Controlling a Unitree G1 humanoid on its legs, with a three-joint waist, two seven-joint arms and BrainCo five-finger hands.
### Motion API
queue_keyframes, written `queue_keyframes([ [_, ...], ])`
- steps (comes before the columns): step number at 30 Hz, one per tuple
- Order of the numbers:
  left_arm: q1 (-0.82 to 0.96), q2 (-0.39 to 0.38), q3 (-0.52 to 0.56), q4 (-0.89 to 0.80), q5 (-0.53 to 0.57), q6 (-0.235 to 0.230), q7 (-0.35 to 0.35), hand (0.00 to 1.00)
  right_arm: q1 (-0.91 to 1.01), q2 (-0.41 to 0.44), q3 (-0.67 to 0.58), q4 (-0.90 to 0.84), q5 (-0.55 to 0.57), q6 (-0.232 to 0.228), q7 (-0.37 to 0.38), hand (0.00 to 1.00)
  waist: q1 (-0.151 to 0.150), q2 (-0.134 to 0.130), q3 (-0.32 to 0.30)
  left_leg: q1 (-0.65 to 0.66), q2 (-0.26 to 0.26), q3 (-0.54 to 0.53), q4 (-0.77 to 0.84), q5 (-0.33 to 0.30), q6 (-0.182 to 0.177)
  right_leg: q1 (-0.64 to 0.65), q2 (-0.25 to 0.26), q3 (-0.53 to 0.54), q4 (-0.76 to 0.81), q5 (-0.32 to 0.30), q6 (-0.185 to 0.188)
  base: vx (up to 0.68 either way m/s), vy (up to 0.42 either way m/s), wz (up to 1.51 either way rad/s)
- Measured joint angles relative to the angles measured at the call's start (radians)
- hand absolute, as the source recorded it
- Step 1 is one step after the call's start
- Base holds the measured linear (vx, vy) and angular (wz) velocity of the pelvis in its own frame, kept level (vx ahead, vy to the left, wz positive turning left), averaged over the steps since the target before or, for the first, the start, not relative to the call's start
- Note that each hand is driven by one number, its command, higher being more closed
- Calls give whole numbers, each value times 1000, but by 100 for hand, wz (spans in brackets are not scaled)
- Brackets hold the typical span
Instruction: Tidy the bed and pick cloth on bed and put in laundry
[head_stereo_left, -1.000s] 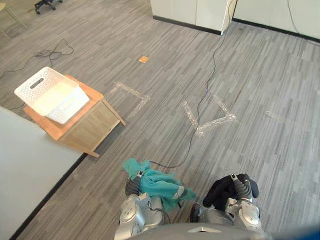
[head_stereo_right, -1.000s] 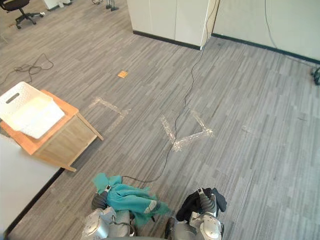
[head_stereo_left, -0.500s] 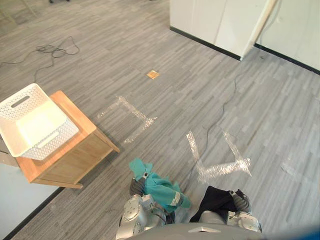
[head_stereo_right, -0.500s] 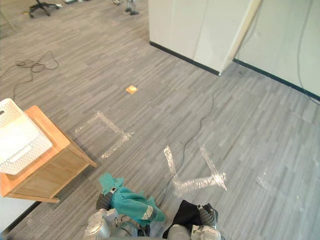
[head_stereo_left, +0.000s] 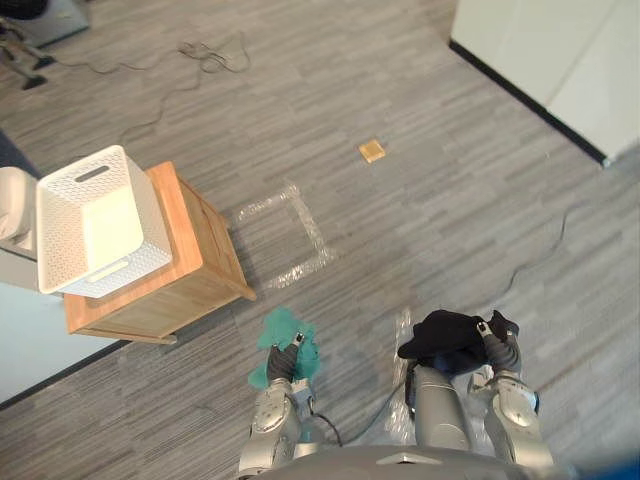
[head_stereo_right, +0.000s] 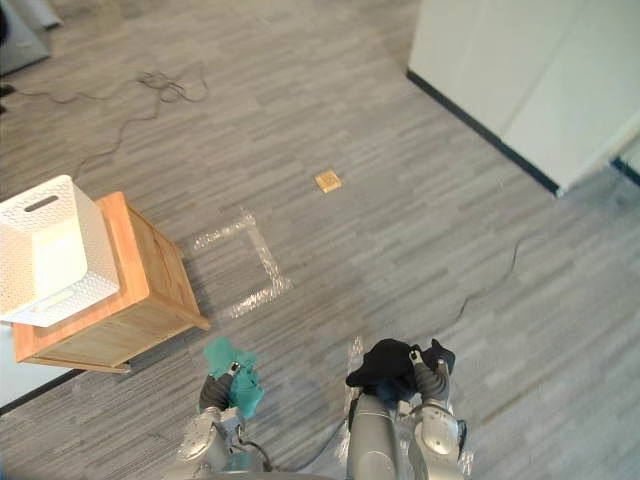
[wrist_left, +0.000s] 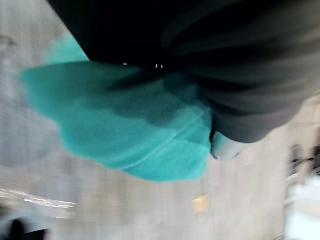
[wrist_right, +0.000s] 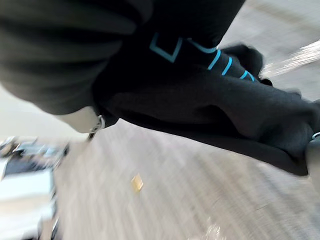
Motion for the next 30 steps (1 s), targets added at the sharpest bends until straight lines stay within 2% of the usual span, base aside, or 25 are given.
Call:
queue_keyframes([
  [1,7,0,6,-8,-14,1,1,100,11,-1,24,-39,0,4,7,100,5,24,4,-150,57,-24,271,68,27,54,42,-55,-49,-6,-11,285,-336,56],
  [2,19,-1,4,-11,-35,3,1,100,32,1,48,-83,0,4,7,100,21,38,9,-252,97,-26,470,106,8,111,70,-84,-92,-11,-27,285,-336,50],
  [3,27,-1,4,-14,-44,5,1,100,39,-1,55,-96,0,4,7,100,28,41,11,-279,105,-12,528,102,6,141,79,-88,-111,-12,-31,285,-263,25],
  [5,71,-4,4,-51,-61,7,-2,100,48,-3,62,-130,0,3,7,100,63,33,13,-373,104,95,703,37,1,273,94,-101,-212,-27,-77,294,-222,12],
  [7,93,-7,3,-88,-63,6,-5,100,34,-18,58,-142,0,3,8,100,64,39,9,-438,78,166,723,-15,-5,337,94,-113,-271,-31,-83,320,-121,16],
  [9,94,-7,3,-96,-73,5,-7,100,24,-24,43,-148,0,3,9,100,64,49,1,-490,62,244,655,-60,-3,387,93,-133,-324,-30,-81,413,-89,22],
  [11,94,-7,4,-114,-82,5,-19,100,20,-26,24,-149,0,6,6,100,64,49,1,-508,27,374,481,-103,9,454,88,-164,-386,-28,-79,508,-44,46],
  [12,91,-7,-4,-127,-82,5,-27,100,21,-28,-2,-147,-1,8,4,100,59,45,-2,-507,-39,464,279,-89,35,496,73,-194,-401,-24,-71,576,1,67],
  [13,91,-7,-5,-131,-82,6,-31,100,20,-31,-12,-144,-1,8,3,100,58,44,-4,-497,-72,492,181,-63,58,511,65,-206,-399,-22,-66,506,24,63],
  [14,92,-7,-4,-136,-81,5,-39,100,20,-31,-28,-140,-1,8,1,100,60,43,-7,-476,-115,528,41,-7,102,536,60,-211,-397,-20,-60,553,42,40],
  [15,109,-7,18,-138,-81,7,-38,100,-1,-23,-35,-94,-2,12,-8,100,68,-6,-31,-416,-183,572,-31,64,262,566,12,-208,-394,-21,-20,469,19,37],
  [16,110,-13,22,-143,-82,7,-37,100,-1,-24,-36,-88,-2,13,-11,100,61,-13,-36,-421,-193,577,-31,66,272,563,7,-208,-384,-11,-1,587,16,44],
  [17,109,-10,10,-172,-80,9,-40,100,-19,-28,-43,-81,-9,14,-14,100,50,-2,-40,-412,-181,544,-10,37,311,538,9,-177,-328,3,35,558,33,29],
  [18,109,-10,4,-186,-78,9,-40,100,-25,-27,-39,-79,-28,15,-12,100,57,-1,-42,-371,-180,525,-28,33,311,543,4,-160,-342,0,21,633,74,14],
  [19,110,-10,6,-194,-76,9,-40,100,-26,-22,-39,-82,-41,14,-12,100,57,-1,-46,-340,-178,529,-35,29,304,544,-3,-154,-348,30,21,570,91,1],
  [20,110,-9,9,-206,-72,9,-40,100,-27,-11,-41,-82,-43,10,-13,100,55,-12,-53,-319,-179,547,-22,13,278,530,-18,-152,-321,168,15,443,86,18],
  [21,108,-8,11,-207,-68,8,-40,100,-36,-8,-42,-81,-44,9,-14,100,47,-11,-55,-308,-185,549,-15,-3,259,519,-18,-154,-271,169,21,330,66,59],
  [22,107,2,0,-207,-48,11,-40,100,-27,-11,-50,-69,-56,9,-14,100,29,-8,-70,-247,-193,508,-72,-46,222,467,-30,-161,-86,200,51,437,17,97],
  [23,101,6,-6,-207,-31,23,-40,100,-26,-8,-58,-52,-76,10,-14,100,9,-23,-77,-194,-221,452,-129,-72,196,385,-64,-160,139,298,57,437,-55,113],
  [24,99,7,-6,-206,-23,28,-40,100,-25,-10,-61,-48,-78,11,-15,100,-4,-31,-78,-180,-231,427,-142,-70,199,347,-81,-152,228,368,53,532,-159,125],
  [25,94,4,-6,-197,3,33,-39,100,-26,-14,-64,-47,-79,11,-14,100,-21,-40,-79,-147,-246,374,-157,-71,199,255,-128,-149,432,330,15,446,-226,130],
  [26,91,5,-9,-193,24,43,-39,100,-28,-13,-70,-47,-79,11,-17,100,-28,-25,-73,-96,-241,320,-179,-70,197,166,-159,-155,576,274,-31,365,-187,115],
  [28,81,13,-5,-193,41,43,-37,100,-22,-12,-68,-49,-79,11,-17,100,-49,-5,-63,-45,-208,253,-197,-70,196,78,-163,-150,637,229,-67,409,-302,119],
  [29,78,22,-3,-193,46,43,-34,100,-19,-9,-66,-58,-79,10,-17,100,-53,7,-60,-19,-172,205,-206,-67,187,-1,-158,-132,623,187,-58,453,-417,123],
  [30,77,25,-3,-193,51,41,-33,100,-19,-8,-64,-63,-79,10,-17,100,-53,7,-60,-13,-161,196,-205,-69,179,-29,-155,-118,606,171,-50,346,-418,113],
])
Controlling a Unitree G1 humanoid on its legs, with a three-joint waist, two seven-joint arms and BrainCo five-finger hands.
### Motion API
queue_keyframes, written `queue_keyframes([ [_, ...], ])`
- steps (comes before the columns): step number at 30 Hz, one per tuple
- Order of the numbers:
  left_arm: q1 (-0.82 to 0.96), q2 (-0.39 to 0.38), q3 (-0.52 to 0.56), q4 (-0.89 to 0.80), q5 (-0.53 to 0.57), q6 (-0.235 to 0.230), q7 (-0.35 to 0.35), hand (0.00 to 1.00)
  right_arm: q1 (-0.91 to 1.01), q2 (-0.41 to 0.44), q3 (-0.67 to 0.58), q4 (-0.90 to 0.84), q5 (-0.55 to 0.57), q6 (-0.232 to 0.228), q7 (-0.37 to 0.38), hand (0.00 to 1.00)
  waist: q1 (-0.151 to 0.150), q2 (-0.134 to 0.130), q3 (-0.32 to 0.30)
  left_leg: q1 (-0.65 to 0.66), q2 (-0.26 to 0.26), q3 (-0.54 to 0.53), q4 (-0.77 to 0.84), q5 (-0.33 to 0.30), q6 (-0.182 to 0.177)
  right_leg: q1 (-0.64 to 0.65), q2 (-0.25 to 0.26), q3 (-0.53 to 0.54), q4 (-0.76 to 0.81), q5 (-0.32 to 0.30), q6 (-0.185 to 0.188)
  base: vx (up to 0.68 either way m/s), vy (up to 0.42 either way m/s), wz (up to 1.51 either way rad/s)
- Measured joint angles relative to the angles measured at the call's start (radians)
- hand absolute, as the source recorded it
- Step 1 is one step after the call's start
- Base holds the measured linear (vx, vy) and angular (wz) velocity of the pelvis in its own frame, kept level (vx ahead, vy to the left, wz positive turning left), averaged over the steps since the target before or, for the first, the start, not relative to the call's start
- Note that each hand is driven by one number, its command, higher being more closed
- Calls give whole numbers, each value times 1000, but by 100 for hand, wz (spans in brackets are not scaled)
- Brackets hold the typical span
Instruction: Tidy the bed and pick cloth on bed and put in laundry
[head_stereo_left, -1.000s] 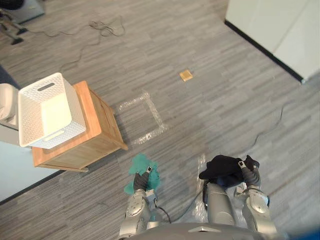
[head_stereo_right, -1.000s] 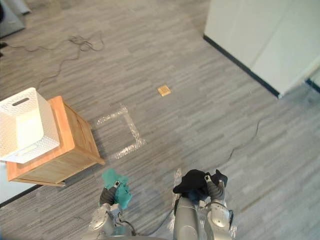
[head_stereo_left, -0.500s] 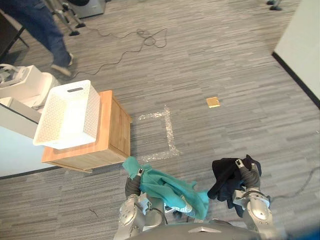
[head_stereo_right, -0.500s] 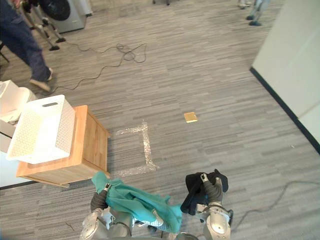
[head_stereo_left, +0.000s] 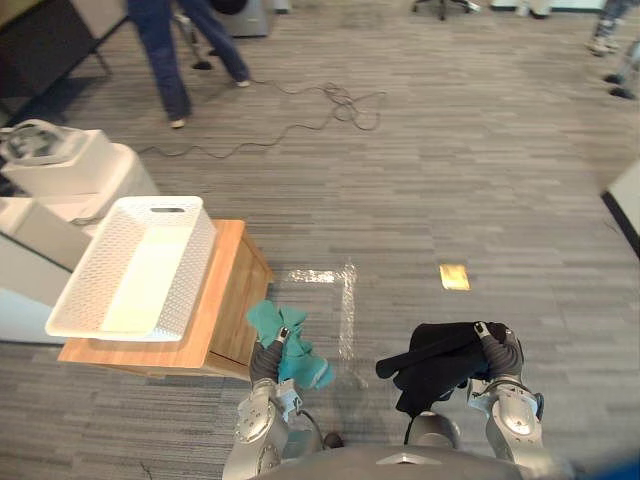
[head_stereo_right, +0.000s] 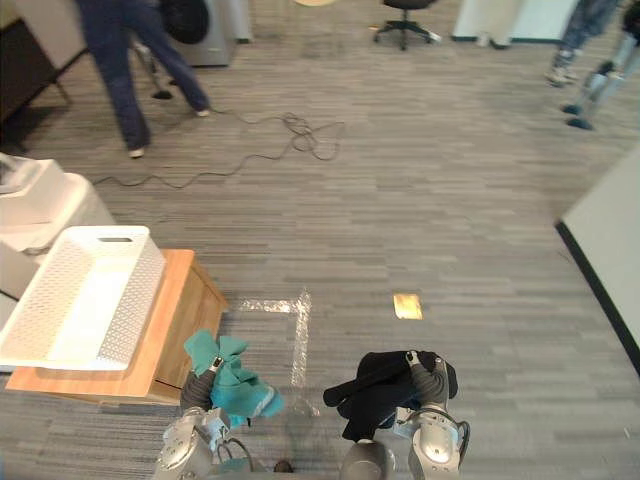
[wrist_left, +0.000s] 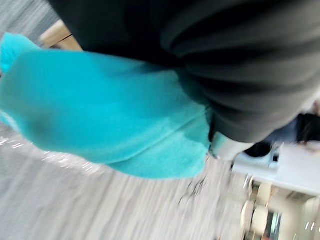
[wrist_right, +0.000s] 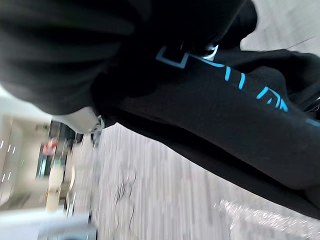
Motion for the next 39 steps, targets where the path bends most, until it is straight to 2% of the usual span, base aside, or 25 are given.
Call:
queue_keyframes([
  [3,7,6,1,-3,9,-14,10,100,0,13,22,-48,0,-14,0,100,-1,-36,-2,3,67,-41,53,-71,-136,-86,56,142,-445,-29,65,335,-519,90],
  [4,7,0,0,21,11,-11,10,100,5,28,40,-65,1,-16,-1,100,5,-45,14,1,107,-46,92,-130,-229,-37,87,180,-643,-9,83,336,-551,60],
  [5,6,-21,-27,30,11,10,10,100,-10,28,41,-73,3,-5,-1,100,14,-13,7,0,133,-33,70,-109,-249,-7,112,160,-652,-11,77,265,-429,63],
  [8,7,-32,-56,-21,18,0,-8,100,20,32,61,-152,3,-10,-2,100,32,-8,7,-8,149,-17,35,-23,-216,-31,156,255,-524,-15,74,138,-256,75],
  [9,7,-32,-40,-35,20,-12,-9,100,24,21,88,-171,3,-22,2,100,37,-4,0,-1,166,-46,16,-21,-228,-53,194,311,-503,-85,85,114,-270,76],
  [10,17,-33,-15,-50,23,-16,-7,100,30,30,126,-186,3,-23,5,100,35,-37,-12,-8,159,-70,2,-24,-237,-19,194,359,-581,-129,75,115,-287,102],
  [11,7,-36,1,-39,26,-13,-6,100,23,32,149,-194,3,-24,7,100,45,-27,-10,-13,180,-107,-2,-26,-252,-9,199,319,-563,-149,64,140,-365,119],
  [12,12,-36,2,-38,26,-12,-6,100,22,31,172,-203,3,-25,14,100,60,-12,-8,-33,196,-130,14,-8,-238,10,187,259,-550,-185,53,115,-299,117],
  [16,34,-38,13,-43,25,-13,-6,100,23,19,198,-208,2,-25,27,100,62,13,-16,-103,228,-144,119,36,-179,131,154,104,-620,-196,26,108,-180,125],
  [18,50,-43,31,-52,15,-14,-6,100,38,22,201,-241,2,-25,27,100,62,23,-19,-170,256,-59,247,71,-158,232,130,4,-697,-190,19,154,-128,137],
  [20,92,-56,59,-52,15,-18,-7,100,76,21,207,-298,2,-29,27,100,88,33,-29,-185,316,196,331,95,-122,328,112,-72,-775,-182,29,126,-39,91],
  [23,116,-65,86,-52,16,-15,-14,100,90,21,204,-325,2,-29,27,100,94,33,-31,-237,349,359,411,76,-148,393,90,-145,-866,-154,44,186,44,75],
  [25,116,-64,83,-52,17,-12,-18,100,90,21,189,-325,2,-27,27,100,105,31,-30,-262,311,427,373,48,-155,425,66,-187,-908,-136,72,203,158,61],
  [26,119,-64,84,-53,19,-12,-26,100,90,19,179,-325,2,-26,27,100,107,34,-32,-260,274,470,296,73,-131,447,59,-205,-927,-127,88,228,211,69],
  [28,130,-67,96,-58,28,-8,-38,100,90,25,177,-324,1,-14,27,100,105,1,-62,-241,199,489,218,71,-107,470,17,-200,-960,-99,116,304,218,89],
  [29,134,-69,99,-67,28,-8,-39,100,92,24,173,-324,1,-14,26,100,109,-14,-62,-241,189,481,222,72,-103,486,23,-192,-990,-67,115,429,221,61],
  [30,141,-69,133,-70,29,-7,-40,100,57,54,176,-325,1,-10,27,100,139,-26,-39,-298,253,471,417,39,-63,559,42,-162,-1066,10,110,294,135,9],
  [31,144,-69,139,-70,29,-6,-40,100,49,60,176,-327,1,-11,26,100,149,-24,-37,-317,264,458,456,29,-64,571,41,-150,-1071,19,110,254,188,7],
  [32,151,-76,133,-69,30,0,-41,100,39,65,171,-326,1,-19,24,100,144,-41,-46,-326,211,419,334,12,-110,585,20,-145,-1066,17,113,194,233,14],
  [33,178,-70,109,-75,30,4,-46,100,49,55,155,-329,0,-27,23,100,140,-26,-58,-314,169,373,206,67,-94,589,21,-138,-1065,19,127,242,264,12],
  [34,189,-68,114,-92,37,8,-50,100,47,58,160,-313,1,-22,24,100,145,-62,-76,-308,140,382,213,70,-81,587,-14,-124,-1059,20,146,232,196,3],
  [35,199,-78,121,-136,49,7,-50,100,46,58,173,-317,0,-22,26,100,147,-73,-85,-308,121,384,208,50,-70,577,-30,-108,-1048,42,169,248,187,-7],
  [37,172,-73,118,-158,60,6,-51,100,40,67,189,-308,0,-22,26,100,149,-86,-72,-289,99,399,183,22,-77,527,-59,-57,-959,50,166,184,167,-16],
  [38,154,-62,114,-157,68,7,-51,100,16,68,195,-290,-1,-22,27,100,148,-90,-67,-262,80,404,155,6,-88,447,-85,3,-807,52,162,134,166,-17],
  [39,131,-35,95,-155,69,8,-50,100,4,66,192,-256,-3,-22,25,100,121,-89,-60,-214,54,400,108,-4,-100,321,-110,89,-537,69,142,167,183,-7],
])
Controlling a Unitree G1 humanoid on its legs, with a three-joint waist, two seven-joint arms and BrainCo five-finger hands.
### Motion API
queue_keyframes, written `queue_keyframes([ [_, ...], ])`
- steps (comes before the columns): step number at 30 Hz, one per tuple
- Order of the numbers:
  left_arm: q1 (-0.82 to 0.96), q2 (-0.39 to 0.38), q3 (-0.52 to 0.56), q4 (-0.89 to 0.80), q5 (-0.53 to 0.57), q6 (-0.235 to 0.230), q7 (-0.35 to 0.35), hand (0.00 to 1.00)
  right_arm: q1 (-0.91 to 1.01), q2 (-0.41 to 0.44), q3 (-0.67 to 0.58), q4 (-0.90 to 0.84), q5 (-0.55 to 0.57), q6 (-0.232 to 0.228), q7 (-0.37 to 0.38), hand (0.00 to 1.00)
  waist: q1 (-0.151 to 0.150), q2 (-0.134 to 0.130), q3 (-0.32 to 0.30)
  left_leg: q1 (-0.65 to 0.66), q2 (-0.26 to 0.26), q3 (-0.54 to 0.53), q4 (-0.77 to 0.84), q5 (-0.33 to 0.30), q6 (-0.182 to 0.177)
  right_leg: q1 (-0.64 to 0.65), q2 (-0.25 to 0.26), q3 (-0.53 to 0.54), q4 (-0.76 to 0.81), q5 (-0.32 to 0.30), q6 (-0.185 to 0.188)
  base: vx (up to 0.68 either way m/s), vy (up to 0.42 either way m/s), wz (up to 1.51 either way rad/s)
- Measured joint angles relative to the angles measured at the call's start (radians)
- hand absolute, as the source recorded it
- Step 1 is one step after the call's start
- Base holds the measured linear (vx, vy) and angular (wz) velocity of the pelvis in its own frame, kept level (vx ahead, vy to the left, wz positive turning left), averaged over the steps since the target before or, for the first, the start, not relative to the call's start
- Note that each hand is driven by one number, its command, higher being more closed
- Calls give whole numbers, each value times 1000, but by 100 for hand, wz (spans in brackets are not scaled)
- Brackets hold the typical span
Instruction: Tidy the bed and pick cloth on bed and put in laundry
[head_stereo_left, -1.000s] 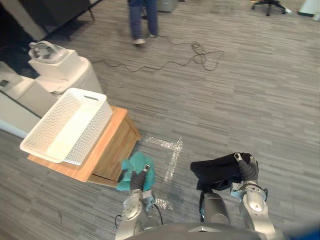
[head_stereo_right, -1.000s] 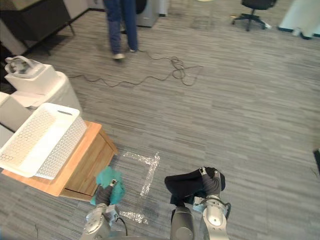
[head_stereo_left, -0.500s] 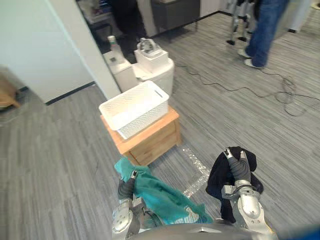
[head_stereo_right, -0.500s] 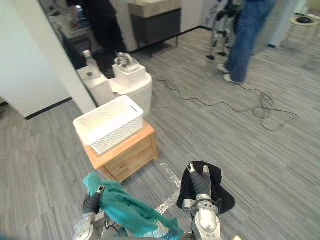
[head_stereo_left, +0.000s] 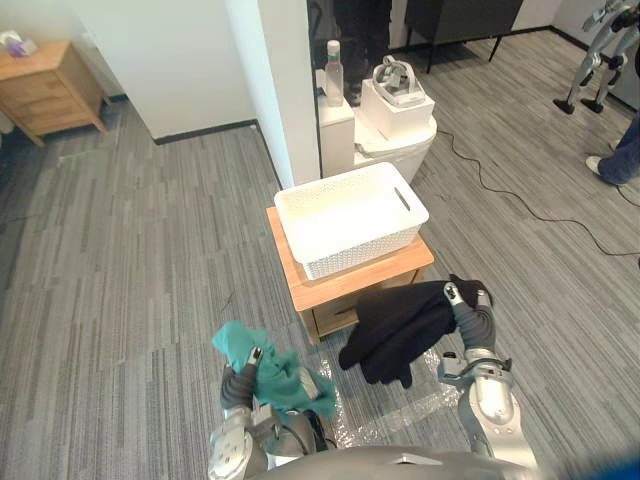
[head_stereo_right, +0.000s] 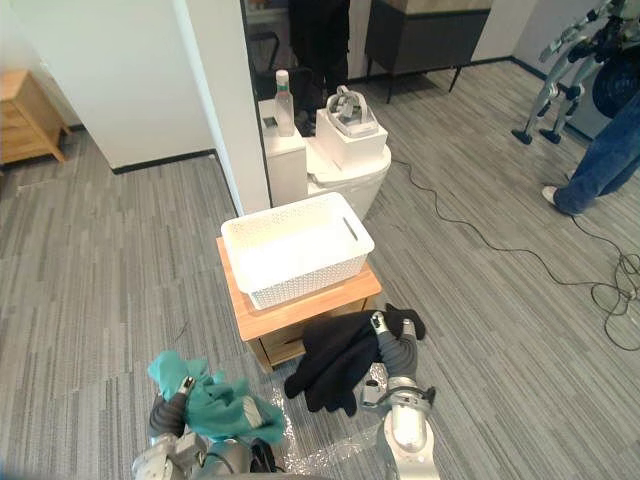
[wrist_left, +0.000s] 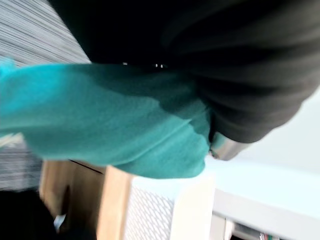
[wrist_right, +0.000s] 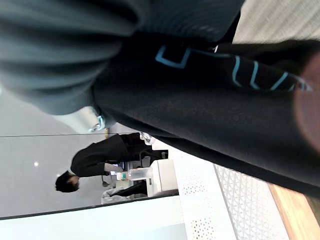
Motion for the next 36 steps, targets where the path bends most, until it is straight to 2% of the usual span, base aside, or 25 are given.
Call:
queue_keyframes([
  [2,-14,29,-11,1,1,0,0,100,-7,-1,-1,37,-10,0,-1,100,-33,-12,0,36,-12,-9,-26,-1,4,-95,4,44,192,-9,-11,155,79,24],
  [4,-44,47,-15,16,4,-1,0,100,-21,-3,-4,78,-30,0,-2,100,-60,-22,4,77,-14,-11,-47,8,13,-195,14,43,343,-41,-57,200,3,21],
  [5,-61,51,-16,33,19,-2,-1,100,-37,-5,-4,91,-36,0,-1,100,-72,-19,5,94,-11,-20,-55,10,13,-251,25,36,366,-70,-68,211,-37,22],
  [7,-78,52,-16,42,20,-3,-1,100,-57,-13,-7,93,-36,0,-1,100,-89,-9,12,104,2,-45,-57,13,9,-306,35,15,317,-102,-99,258,-149,41],
  [8,-96,52,-17,70,19,-5,-1,100,-82,-21,-24,95,-36,0,-1,100,-88,10,24,119,23,-71,-67,22,-7,-330,42,-18,203,-126,-104,197,-190,43],
  [9,-102,52,-17,77,19,-5,-1,100,-91,-24,-27,95,-36,0,-2,100,-87,15,28,124,29,-77,-71,26,-13,-331,47,-20,163,-125,-103,200,-333,43],
  [10,-116,52,-17,102,19,-6,-1,100,-120,-35,-36,95,-36,-1,-2,100,-89,30,36,131,52,-98,-83,39,-36,-329,76,-6,2,-119,-97,128,-279,34],
  [12,-127,56,-17,123,19,-7,-1,100,-148,-42,-46,95,-35,-6,-6,100,-87,30,39,129,80,-125,-93,50,-76,-328,114,54,-204,-85,-94,160,-418,42],
  [13,-133,58,-17,137,19,-7,-1,100,-159,-43,-49,95,-34,-8,-9,100,-91,20,38,132,107,-153,-99,44,-143,-322,147,112,-295,17,-38,196,-569,25],
  [14,-140,38,-17,162,18,0,-1,100,-157,-54,-47,94,-30,-7,-12,100,-76,68,41,132,159,-169,-108,48,-166,-301,209,92,-296,16,-21,156,-478,10],
  [15,-137,28,-20,157,18,0,-2,100,-159,-56,-52,86,-27,-8,-14,100,-73,88,40,134,187,-169,-124,59,-174,-309,235,94,-279,4,-38,182,-508,-2],
  [16,-142,21,-37,148,18,-2,-3,100,-159,-56,-57,64,-25,-8,-20,100,-75,102,40,145,208,-170,-146,89,-186,-332,256,104,-219,-39,-52,114,-298,12],
  [19,-164,6,-54,138,17,-7,-8,100,-133,-57,-36,9,-14,-9,-23,100,-79,91,47,202,209,-161,-200,154,-192,-344,258,86,-98,-145,-82,78,-300,20],
  [20,-163,1,-53,133,15,-15,-7,100,-123,-50,-24,-14,-2,-16,-19,100,-86,95,44,203,223,-160,-197,155,-190,-343,264,71,-73,-179,-75,-10,-320,31],
  [22,-155,-5,-35,130,8,-23,-6,100,-107,-41,5,-37,11,-27,-16,100,-83,90,44,181,259,-170,-142,182,-141,-318,279,36,-85,-214,-77,-2,-268,34],
  [23,-148,-6,-32,129,-13,-23,-3,100,-102,-38,16,-40,12,-27,-13,100,-84,85,44,153,272,-174,-95,205,-86,-289,280,18,-112,-215,-78,32,-226,57],
  [24,-134,-6,-31,129,-37,-23,0,100,-79,-38,25,-62,13,-27,-10,100,-85,84,43,119,298,-159,-21,256,0,-222,280,-22,-172,-213,-78,51,-227,62],
  [26,-108,-6,-34,129,-54,-23,0,100,-53,-44,23,-90,13,-29,-11,100,-85,87,38,120,315,-102,9,292,44,-176,280,-48,-213,-211,-88,71,-202,52],
  [28,-69,-11,-36,118,-54,-23,-1,100,-49,-53,17,-111,15,-38,-11,100,-86,104,17,116,325,-17,35,280,38,-132,281,-76,-250,-213,-114,146,-145,43],
  [30,-38,-20,-39,78,-53,-24,-7,100,-53,-56,8,-134,16,-38,-10,100,-80,121,6,94,283,-9,88,182,4,-106,278,-78,-280,-205,-148,174,-11,18],
  [32,-25,-23,-39,58,-50,-24,-16,100,-71,-56,-2,-138,16,-37,-8,100,-70,118,8,39,172,-41,121,67,7,-67,267,-80,-335,-187,-159,198,70,10],
  [33,-25,-23,-38,58,-42,-24,-26,100,-79,-55,-2,-138,16,-37,-7,100,-64,113,10,14,131,-62,125,40,7,-50,260,-84,-354,-176,-149,235,108,3],
  [34,-25,-22,-39,57,-41,-24,-31,100,-95,-52,0,-137,17,-37,-5,100,-55,103,17,-25,63,-96,110,21,11,-30,244,-91,-370,-168,-137,302,190,-14],
  [35,-22,-19,-41,56,-41,-23,-34,100,-112,-48,3,-135,22,-37,-1,100,-49,98,20,-52,2,-146,26,34,16,-12,239,-82,-374,-167,-132,305,207,-26],
  [36,-12,-23,-44,54,-41,-23,-40,100,-114,-46,4,-137,29,-38,0,100,-38,105,16,-48,-22,-176,-77,113,12,-2,249,-67,-373,-172,-113,268,189,-46],
])
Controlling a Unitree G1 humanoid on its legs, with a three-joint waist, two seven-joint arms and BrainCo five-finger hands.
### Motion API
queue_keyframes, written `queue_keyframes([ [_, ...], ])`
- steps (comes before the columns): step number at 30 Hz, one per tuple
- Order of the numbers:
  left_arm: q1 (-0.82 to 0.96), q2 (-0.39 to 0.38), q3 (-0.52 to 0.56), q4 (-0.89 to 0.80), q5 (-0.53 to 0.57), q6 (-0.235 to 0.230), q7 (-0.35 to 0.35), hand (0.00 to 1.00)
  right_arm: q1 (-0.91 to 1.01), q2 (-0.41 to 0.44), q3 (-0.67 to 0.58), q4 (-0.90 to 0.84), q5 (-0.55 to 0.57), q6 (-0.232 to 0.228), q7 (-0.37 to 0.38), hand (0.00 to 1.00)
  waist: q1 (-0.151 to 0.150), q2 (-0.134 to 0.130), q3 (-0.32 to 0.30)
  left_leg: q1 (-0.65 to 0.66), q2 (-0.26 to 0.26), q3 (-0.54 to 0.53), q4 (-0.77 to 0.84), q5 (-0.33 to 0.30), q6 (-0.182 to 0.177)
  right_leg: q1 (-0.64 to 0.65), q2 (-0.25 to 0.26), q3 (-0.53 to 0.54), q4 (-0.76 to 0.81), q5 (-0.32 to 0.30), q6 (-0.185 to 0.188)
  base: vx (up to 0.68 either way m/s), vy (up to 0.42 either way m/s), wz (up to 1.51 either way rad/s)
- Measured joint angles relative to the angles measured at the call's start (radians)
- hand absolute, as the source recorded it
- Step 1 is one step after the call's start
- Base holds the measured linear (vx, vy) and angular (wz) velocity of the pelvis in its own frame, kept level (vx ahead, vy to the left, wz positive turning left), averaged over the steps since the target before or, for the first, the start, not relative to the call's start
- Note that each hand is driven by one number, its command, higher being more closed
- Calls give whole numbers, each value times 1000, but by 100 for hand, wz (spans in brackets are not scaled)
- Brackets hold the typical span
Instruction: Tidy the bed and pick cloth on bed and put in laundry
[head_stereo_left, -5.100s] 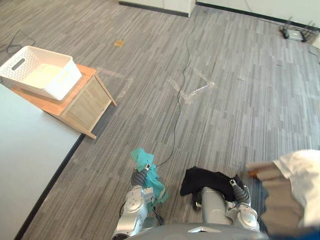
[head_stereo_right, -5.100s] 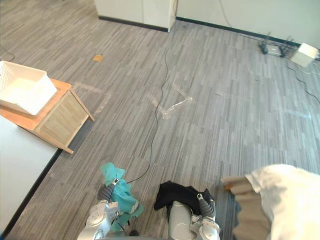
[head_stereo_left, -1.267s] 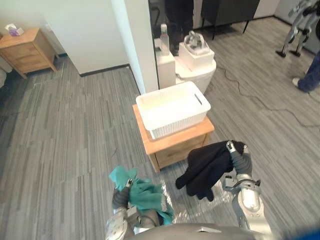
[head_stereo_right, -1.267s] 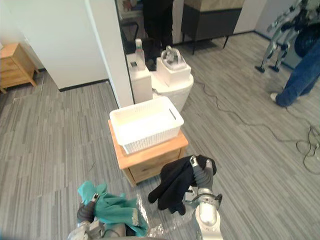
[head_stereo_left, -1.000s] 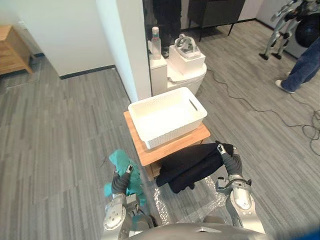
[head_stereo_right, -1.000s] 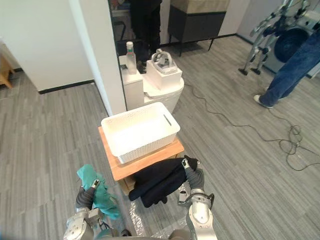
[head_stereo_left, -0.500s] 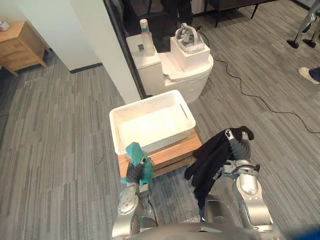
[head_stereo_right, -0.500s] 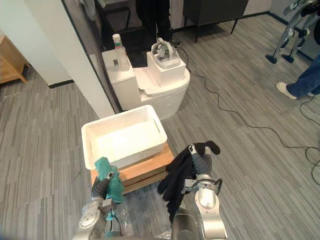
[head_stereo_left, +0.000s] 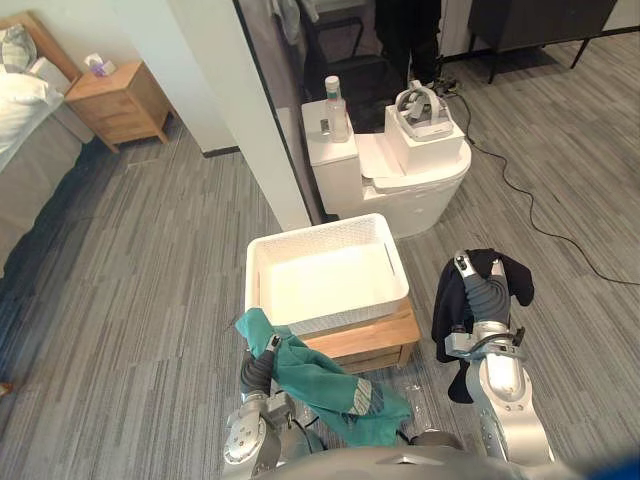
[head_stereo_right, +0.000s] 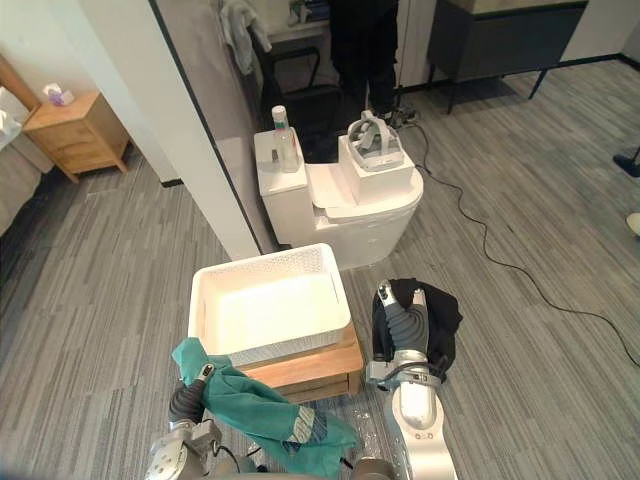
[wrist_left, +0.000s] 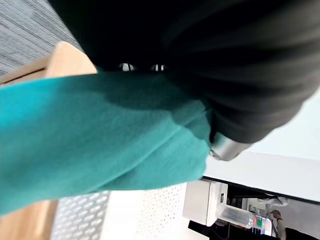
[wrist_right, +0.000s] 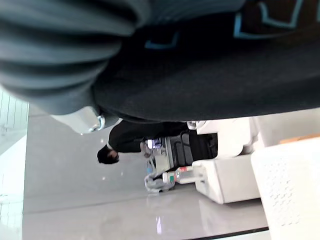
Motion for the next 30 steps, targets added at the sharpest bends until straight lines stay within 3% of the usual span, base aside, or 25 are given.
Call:
queue_keyframes([
  [1,14,4,7,-9,-1,1,-5,100,5,8,13,15,10,1,1,100,14,-30,-3,42,-25,2,-26,17,4,22,-13,38,1,-12,21,334,127,-29],
  [3,24,5,5,-39,0,0,-6,100,9,18,53,13,12,0,4,100,3,-73,-8,75,-44,0,-57,10,10,4,-36,55,78,-10,27,337,120,-2],
  [4,7,15,-3,-38,0,1,-7,100,3,19,74,13,12,0,5,100,5,-87,3,104,-48,0,-87,5,7,-51,-44,57,206,-5,42,197,106,2],
  [5,-6,30,-10,-36,0,3,-8,100,-4,27,86,18,11,0,9,100,1,-88,18,126,-49,-9,-105,5,7,-122,-58,64,371,8,83,231,84,27],
  [6,-21,46,-15,-23,3,6,-9,100,-22,43,110,55,11,-1,18,100,-33,-92,19,162,-40,-35,-116,5,7,-191,-63,80,554,3,83,187,37,43],
  [8,-28,57,-23,-22,20,6,-9,100,-42,45,118,90,9,-1,21,100,-46,-91,18,184,-31,-48,-115,5,7,-216,-80,81,596,-6,61,162,-24,50],
  [11,-64,74,-45,-13,20,2,-7,100,-92,42,114,112,-5,-2,19,100,-52,-92,17,174,-29,-84,-112,0,-3,-251,-73,186,402,-6,49,98,-130,43],
  [12,-75,78,-51,0,19,-1,-7,100,-111,35,113,111,-21,-3,18,100,-52,-112,5,156,-39,-101,-105,-7,-19,-239,-62,254,249,92,50,51,-204,44],
  [13,-84,87,-53,22,19,-3,-7,100,-123,34,111,111,-27,-6,16,100,-52,-110,4,146,-44,-114,-98,-14,-32,-228,-60,281,202,82,81,60,-208,24],
  [15,-85,65,-54,56,17,-2,-6,100,-179,-15,119,107,-27,-7,-3,100,-44,-61,0,143,-4,-114,-122,3,-67,-145,-31,271,22,78,90,52,-225,-10],
  [18,-70,57,-59,57,16,-2,-7,100,-193,-49,111,67,-27,-7,-11,100,-45,-43,-10,149,23,-111,-139,14,-86,-112,2,265,-49,98,87,15,-163,-11],
  [21,-64,56,-94,76,-5,-3,-10,100,-219,-78,108,-48,-29,-13,-16,100,-46,-41,-13,168,46,-115,-153,23,-101,-75,26,260,-103,124,80,0,-76,-2],
  [26,-72,56,-95,136,-29,-3,-10,100,-377,-154,68,-90,-28,-43,-24,100,-51,-48,-23,144,43,-131,-148,37,-97,-40,22,249,-204,183,88,-55,12,9],
  [30,-73,71,-89,136,-64,-3,-8,100,-448,-236,-19,-85,-28,-44,-42,100,-51,-49,-23,118,36,-129,-115,42,-91,-51,10,241,-179,178,83,-85,17,14],
])
